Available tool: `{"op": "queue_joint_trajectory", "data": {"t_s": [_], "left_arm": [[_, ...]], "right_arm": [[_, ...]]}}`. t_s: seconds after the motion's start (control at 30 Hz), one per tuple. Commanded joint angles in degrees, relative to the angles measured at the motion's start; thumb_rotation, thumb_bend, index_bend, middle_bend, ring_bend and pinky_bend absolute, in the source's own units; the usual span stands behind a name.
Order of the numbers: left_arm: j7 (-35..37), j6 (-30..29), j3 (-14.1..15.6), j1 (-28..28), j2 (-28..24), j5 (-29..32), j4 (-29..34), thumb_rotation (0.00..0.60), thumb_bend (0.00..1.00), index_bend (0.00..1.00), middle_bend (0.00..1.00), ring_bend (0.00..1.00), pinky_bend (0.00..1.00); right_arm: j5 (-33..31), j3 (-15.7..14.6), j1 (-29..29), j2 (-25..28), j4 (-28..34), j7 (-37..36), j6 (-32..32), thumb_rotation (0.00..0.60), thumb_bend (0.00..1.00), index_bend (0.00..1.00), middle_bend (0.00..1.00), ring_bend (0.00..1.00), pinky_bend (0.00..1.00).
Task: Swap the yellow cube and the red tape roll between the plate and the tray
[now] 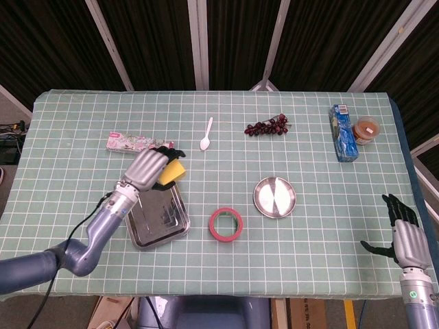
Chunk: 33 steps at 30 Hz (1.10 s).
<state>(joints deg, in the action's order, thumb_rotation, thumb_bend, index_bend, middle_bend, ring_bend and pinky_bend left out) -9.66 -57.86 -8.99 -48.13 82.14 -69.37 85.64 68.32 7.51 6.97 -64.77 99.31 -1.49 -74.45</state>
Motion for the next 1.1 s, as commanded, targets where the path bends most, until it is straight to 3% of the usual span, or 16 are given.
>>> {"op": "queue_joint_trajectory", "data": {"t_s": [0.03,0.2,0.57,0.67,0.8,0.9,1.1], "left_arm": [[4.7,-1.6,4.12,3.96,-2.7,-3.62,2.51,0.6,0.53,0.28,0.34,0.32,0.48],[10.04,-1.61,6.08,5.74,-2.25,-7.12,0.13,0.6,0.53,0.28,0.34,0.31,0.47],[13.98,-1.48,8.93,8.91,-0.01,-9.83,-4.68,0.6,0.52,0.28,0.3,0.27,0.46],[13.9,-0.8,9.28,9.22,0.34,-10.03,-5.68,0.6,0.43,0.28,0.22,0.19,0.4],[13.96,2.32,9.8,8.83,-0.01,-9.51,-5.6,0.6,0.27,0.23,0.04,0.02,0.17],[13.92,4.67,9.86,8.18,-1.24,-8.92,-4.45,0.6,0.17,0.21,0.0,0.0,0.07],[15.83,2.53,8.4,9.14,-7.38,-9.39,2.52,0.6,0.1,0.2,0.0,0.0,0.04]], "right_arm": [[0.43,-0.41,0.11,-0.22,0.1,1.3,-0.06,0.6,0.02,0.05,0.0,0.0,0.02],[1.27,-0.52,-0.18,-0.42,0.5,2.4,-1.38,0.6,0.02,0.05,0.0,0.0,0.02],[1.23,-0.55,-0.46,0.26,0.87,1.46,-1.11,0.6,0.02,0.05,0.0,0.0,0.02],[1.27,-0.58,-0.51,0.41,0.99,1.5,-1.14,0.6,0.02,0.05,0.0,0.0,0.02],[1.54,-0.59,-0.66,0.7,1.26,1.28,-1.37,0.6,0.02,0.05,0.0,0.0,0.02],[1.73,-0.69,-0.75,1.04,1.45,1.19,-1.36,0.6,0.02,0.05,0.0,0.0,0.02],[4.58,-1.5,-0.67,1.91,1.64,0.3,-1.27,0.6,0.02,0.05,0.0,0.0,0.02]]}}
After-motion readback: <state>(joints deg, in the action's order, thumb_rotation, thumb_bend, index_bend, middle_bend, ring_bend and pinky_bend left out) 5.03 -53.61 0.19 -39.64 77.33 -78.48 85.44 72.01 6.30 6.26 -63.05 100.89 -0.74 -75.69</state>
